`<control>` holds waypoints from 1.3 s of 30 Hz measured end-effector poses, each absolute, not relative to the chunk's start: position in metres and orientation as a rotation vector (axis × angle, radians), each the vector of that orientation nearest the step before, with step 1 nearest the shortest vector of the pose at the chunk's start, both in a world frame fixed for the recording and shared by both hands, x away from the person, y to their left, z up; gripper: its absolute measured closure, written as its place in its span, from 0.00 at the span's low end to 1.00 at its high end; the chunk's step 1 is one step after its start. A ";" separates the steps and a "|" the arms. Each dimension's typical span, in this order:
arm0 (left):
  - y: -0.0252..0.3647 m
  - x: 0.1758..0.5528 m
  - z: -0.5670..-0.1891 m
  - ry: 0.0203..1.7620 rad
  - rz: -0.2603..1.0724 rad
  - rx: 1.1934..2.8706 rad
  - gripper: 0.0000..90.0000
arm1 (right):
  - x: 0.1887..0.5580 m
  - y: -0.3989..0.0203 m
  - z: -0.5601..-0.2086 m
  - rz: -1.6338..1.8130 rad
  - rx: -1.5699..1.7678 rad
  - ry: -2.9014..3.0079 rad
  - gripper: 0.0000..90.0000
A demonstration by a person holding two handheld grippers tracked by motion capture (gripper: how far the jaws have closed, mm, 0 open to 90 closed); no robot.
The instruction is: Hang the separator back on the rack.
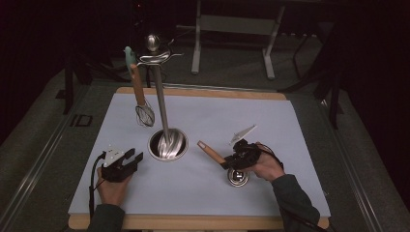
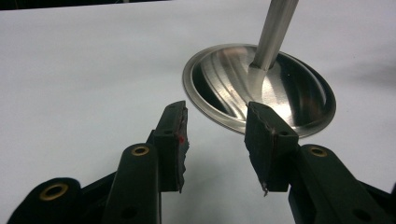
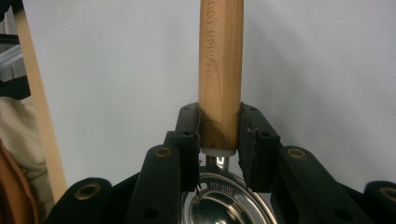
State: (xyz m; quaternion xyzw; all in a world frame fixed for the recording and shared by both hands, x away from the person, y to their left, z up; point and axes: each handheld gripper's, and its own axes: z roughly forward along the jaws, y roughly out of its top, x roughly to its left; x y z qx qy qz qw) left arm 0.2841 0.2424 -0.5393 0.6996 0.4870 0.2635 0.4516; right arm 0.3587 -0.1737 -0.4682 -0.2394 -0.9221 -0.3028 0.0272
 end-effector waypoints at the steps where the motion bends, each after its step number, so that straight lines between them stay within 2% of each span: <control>1: 0.242 0.284 -0.539 1.204 0.652 1.728 0.66 | 0.359 -0.173 -0.467 -0.946 -0.723 -2.855 0.79; 14: 0.243 0.284 -0.539 1.205 0.650 1.728 0.66 | 0.361 -0.174 -0.452 -1.231 -0.607 -2.857 0.79; 39: 0.243 0.284 -0.539 1.207 0.649 1.725 0.66 | 0.365 -0.171 -0.424 -1.527 -0.560 -2.824 0.79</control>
